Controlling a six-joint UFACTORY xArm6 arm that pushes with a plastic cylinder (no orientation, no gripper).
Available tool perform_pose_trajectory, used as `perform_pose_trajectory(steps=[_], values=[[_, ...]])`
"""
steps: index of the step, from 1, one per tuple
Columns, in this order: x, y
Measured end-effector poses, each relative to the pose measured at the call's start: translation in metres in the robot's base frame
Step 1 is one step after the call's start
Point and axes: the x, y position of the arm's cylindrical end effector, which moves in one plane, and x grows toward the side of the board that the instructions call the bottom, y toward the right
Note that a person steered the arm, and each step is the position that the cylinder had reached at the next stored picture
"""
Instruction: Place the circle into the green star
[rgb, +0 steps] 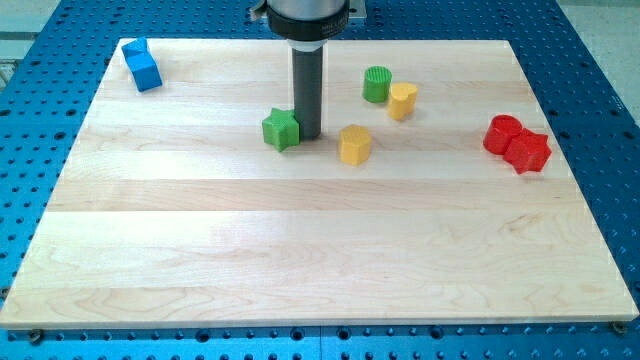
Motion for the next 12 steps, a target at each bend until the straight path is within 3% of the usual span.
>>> perform_pose_trajectory(steps=[1,2,3,4,5,6,8,9,10,11,12], values=[[-0.043,-0.018],[0.027,-0.016],[-0.019,-0.011],[-0.122,-0.011],[-0.148,0.064],[-0.134,0.145],[-0.053,0.088],[-0.065,0.064],[-0.09,0.076],[-0.066,0.026],[-0.075,0.021]])
